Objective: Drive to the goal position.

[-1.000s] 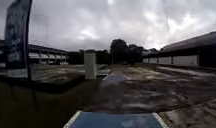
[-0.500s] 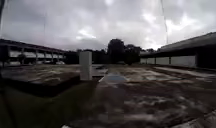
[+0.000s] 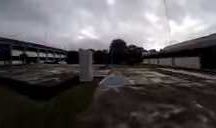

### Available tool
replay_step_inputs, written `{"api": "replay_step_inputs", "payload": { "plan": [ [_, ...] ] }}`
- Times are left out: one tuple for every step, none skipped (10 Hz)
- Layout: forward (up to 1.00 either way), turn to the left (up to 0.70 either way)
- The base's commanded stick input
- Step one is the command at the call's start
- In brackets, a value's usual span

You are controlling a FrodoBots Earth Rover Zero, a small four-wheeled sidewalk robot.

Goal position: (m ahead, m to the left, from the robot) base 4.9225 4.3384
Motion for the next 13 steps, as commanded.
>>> {"api": "replay_step_inputs", "payload": {
  "plan": [
    [0.7,0.0],
    [0.7,0.0],
    [0.7,0.0],
    [0.7,0.0],
    [0.7,0.0],
    [0.7,0.0],
    [0.7,0.0],
    [0.7,0.0],
    [0.7,0.0],
    [0.7,0.0],
    [0.7,0.0],
    [0.7,0.0],
    [0.43,0.0]
  ]
}}
